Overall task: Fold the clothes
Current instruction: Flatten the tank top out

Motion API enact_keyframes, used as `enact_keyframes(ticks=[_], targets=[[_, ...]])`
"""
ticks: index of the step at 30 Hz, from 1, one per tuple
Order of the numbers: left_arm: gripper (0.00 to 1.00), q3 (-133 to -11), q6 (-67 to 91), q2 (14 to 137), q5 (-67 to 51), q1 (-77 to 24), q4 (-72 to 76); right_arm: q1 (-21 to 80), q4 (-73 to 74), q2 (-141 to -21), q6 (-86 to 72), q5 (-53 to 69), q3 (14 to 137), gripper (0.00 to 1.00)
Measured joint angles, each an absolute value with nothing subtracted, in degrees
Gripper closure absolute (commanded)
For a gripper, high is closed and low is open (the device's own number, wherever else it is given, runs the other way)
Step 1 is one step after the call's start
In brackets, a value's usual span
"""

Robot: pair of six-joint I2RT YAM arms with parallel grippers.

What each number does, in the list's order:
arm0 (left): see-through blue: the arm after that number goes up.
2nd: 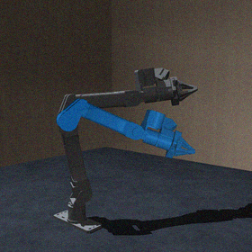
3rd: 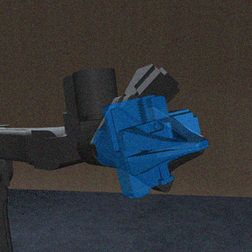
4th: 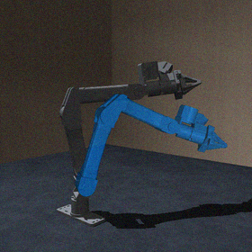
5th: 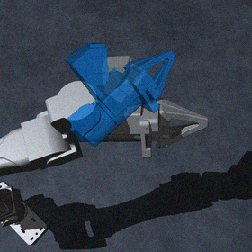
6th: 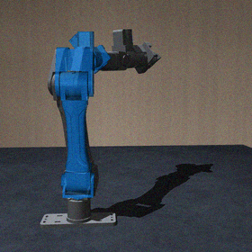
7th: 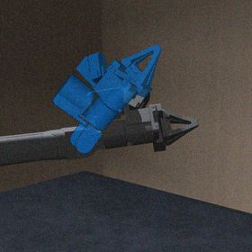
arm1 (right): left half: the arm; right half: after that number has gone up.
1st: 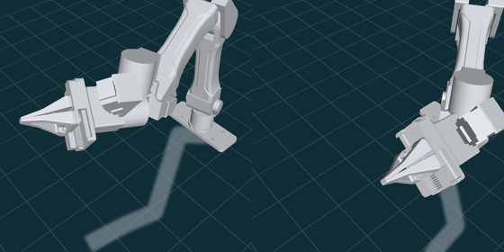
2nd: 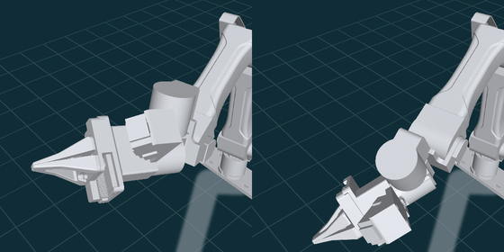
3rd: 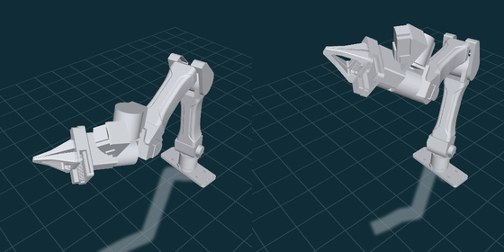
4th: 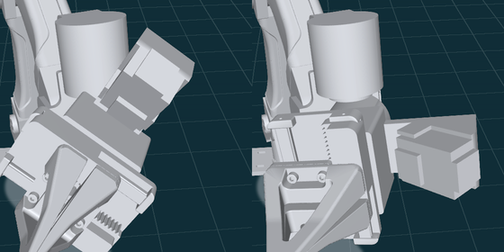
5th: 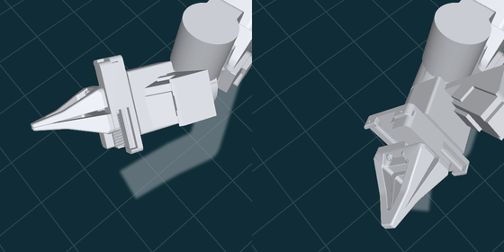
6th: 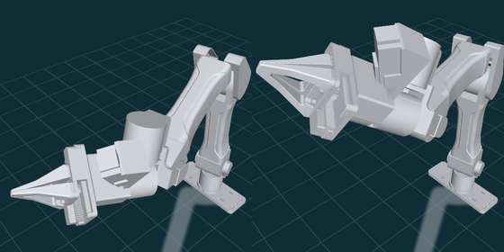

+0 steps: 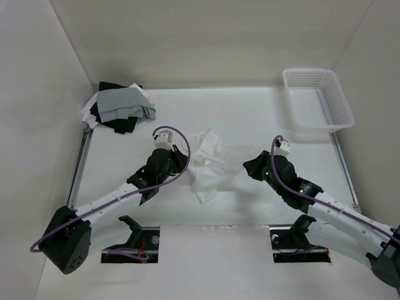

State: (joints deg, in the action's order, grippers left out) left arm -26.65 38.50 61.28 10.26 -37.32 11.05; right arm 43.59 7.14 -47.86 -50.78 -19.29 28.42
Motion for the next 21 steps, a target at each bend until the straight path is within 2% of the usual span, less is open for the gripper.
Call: enact_keyframes(ticks=[5, 14, 18, 21], targets=[[0.96, -27.6, 40.9, 55.6, 8.5, -35.5, 10.0, 45.0, 10.2, -45.2, -47.5, -19.9, 35.4, 1.0], [0.96, -43.8, 38.7, 37.3, 10.7, -31.9, 2.8, 63.4, 13.1, -35.8, -43.9, -24.4, 46.4, 1.0], [0.96, -51.9, 36.7, 38.5, 12.3, -29.5, 2.3, 72.0, 13.8, -33.2, -42.9, -29.3, 48.2, 1.0], [0.96, -54.9, 35.9, 42.9, 12.9, -28.9, 2.2, 73.6, 14.8, -31.6, -43.8, -31.9, 46.7, 0.99]])
